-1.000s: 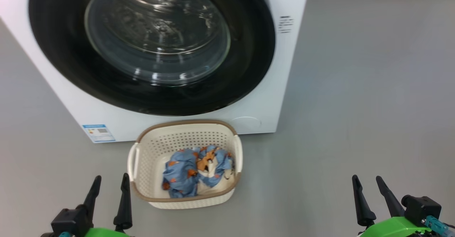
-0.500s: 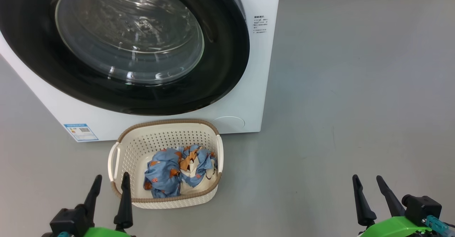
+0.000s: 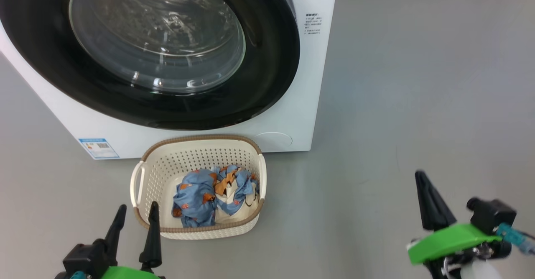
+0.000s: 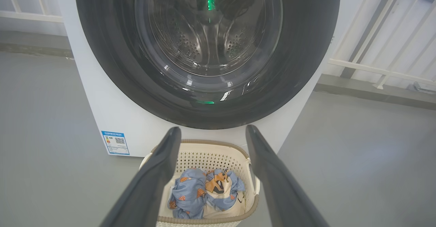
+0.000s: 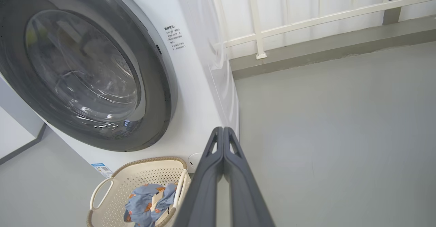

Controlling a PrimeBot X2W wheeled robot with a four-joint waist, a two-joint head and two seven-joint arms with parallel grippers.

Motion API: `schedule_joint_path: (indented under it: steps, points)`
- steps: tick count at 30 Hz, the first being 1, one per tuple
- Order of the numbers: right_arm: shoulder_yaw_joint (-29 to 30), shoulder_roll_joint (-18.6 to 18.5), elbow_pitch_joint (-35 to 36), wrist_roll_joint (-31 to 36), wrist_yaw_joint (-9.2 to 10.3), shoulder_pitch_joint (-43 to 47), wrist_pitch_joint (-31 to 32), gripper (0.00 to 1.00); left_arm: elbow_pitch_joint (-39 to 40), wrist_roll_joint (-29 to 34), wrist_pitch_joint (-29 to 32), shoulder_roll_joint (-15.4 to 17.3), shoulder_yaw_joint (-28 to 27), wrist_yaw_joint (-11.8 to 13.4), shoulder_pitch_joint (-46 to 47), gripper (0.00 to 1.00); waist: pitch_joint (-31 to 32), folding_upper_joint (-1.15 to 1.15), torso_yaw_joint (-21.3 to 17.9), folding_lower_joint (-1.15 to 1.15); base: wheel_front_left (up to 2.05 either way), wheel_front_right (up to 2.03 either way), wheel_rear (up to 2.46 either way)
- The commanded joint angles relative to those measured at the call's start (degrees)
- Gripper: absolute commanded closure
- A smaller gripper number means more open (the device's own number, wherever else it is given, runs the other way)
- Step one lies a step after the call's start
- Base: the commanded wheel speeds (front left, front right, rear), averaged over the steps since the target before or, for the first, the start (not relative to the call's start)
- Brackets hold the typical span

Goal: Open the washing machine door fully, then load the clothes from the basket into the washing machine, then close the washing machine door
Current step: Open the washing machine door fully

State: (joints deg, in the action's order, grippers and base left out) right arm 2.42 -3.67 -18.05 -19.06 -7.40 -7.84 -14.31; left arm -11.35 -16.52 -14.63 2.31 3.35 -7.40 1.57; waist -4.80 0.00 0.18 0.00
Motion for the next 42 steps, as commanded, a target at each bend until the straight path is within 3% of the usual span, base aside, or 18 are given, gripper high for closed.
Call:
schedule_joint_path:
  steps: [1, 11, 18, 24, 31, 42]
  points:
    - [-2.1, -0.1, 1.8, -2.7, -0.09, -3.4, -0.7, 1.00, 1.6, -0.7, -0.4, 0.6, -1.6, -0.1, 2.7, 0.00, -0.4, 0.00, 0.2, 0.00, 0.00, 0.00, 0.00]
    - [-4.6, -0.3, 4.0, -25.5, -0.09, -15.9, -0.7, 1.00, 1.6, -0.9, -0.4, 0.6, -0.1, -0.1, 4.9, 0.00, -3.2, 0.00, 1.7, 0.00, 0.00, 0.00, 0.00]
    - [-4.0, -4.1, 3.3, -41.2, -0.09, -23.7, -0.7, 1.00, 1.7, -1.9, -0.4, 0.6, 1.2, -0.1, 7.6, 0.00, -5.8, 0.00, 4.5, 0.00, 0.00, 0.00, 0.00]
    - [-7.0, -7.7, 2.3, -53.4, -0.09, -29.1, 0.2, 1.00, 1.9, -2.8, -0.4, 0.6, 2.3, 0.0, 9.4, 0.00, -8.1, 0.00, 6.3, 0.00, 0.00, 0.00, 0.00]
    - [-9.7, -13.0, 0.4, -66.8, -0.09, -36.9, 9.5, 1.00, 2.3, -3.7, -0.4, 0.6, 3.5, 0.2, 11.4, 0.00, -11.4, 0.00, 8.5, 0.00, 0.00, 0.00, 0.00]
    - [-11.6, -17.7, -6.2, -76.4, -0.09, -46.3, 30.6, 1.00, 2.6, -5.0, -0.4, 0.6, 5.3, 0.4, 14.5, 0.00, -17.1, 0.00, 11.5, 0.00, 0.00, 0.00, 0.00]
